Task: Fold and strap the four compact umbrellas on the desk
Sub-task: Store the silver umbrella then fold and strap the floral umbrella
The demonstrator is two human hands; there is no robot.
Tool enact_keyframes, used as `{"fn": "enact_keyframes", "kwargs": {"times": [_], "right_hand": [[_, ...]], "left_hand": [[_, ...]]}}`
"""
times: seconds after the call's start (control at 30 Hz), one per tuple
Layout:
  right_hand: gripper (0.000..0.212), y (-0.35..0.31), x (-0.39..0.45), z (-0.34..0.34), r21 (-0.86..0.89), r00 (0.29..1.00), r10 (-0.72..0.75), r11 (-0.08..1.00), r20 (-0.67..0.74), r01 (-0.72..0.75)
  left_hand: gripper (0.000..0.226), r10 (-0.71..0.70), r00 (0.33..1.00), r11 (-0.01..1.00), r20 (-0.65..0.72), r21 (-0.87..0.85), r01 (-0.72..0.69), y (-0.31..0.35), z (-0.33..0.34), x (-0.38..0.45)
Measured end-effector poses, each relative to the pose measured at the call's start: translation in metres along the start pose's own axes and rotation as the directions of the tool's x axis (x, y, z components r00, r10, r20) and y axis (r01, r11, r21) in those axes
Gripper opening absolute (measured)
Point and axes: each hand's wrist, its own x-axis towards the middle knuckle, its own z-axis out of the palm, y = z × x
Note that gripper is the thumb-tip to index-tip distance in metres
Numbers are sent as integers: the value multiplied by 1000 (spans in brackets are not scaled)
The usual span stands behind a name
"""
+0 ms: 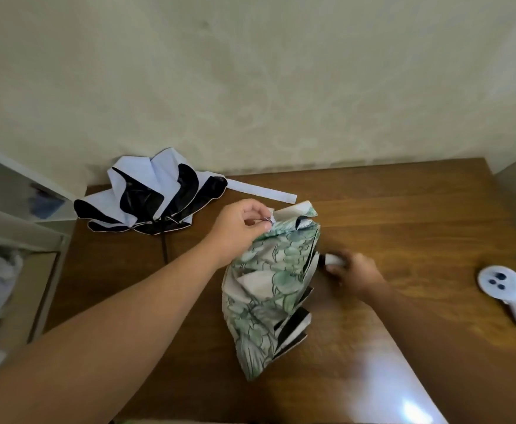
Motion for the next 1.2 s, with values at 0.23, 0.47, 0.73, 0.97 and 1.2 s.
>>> {"fn": "enact_keyframes", "kwargs": {"times": [0.23,0.47,0.73,0.97,1.2], "right_hand": [[59,-6,-4,-4,9,956,10,1000,-294,-8],[48,17,-72,38,35,901,-68,995,-429,92],[37,14,-109,128,555,947,202,771,251,-312],[28,-9,-117,138,632,860,207,603,466,-487],[43,-18,-141,152,705,788,126,379,603,-600]], "left_hand": [[46,74,996,994,-43,80,-70,-18,17,1],[38,-156,876,988,-456,-60,145,-45,6,-2],[43,-666,746,676,16,-411,612,-142,31,-116],[34,-660,739,594,136,-508,624,-160,73,-146],[28,-690,689,501,222,-541,676,-147,72,-190]]}}
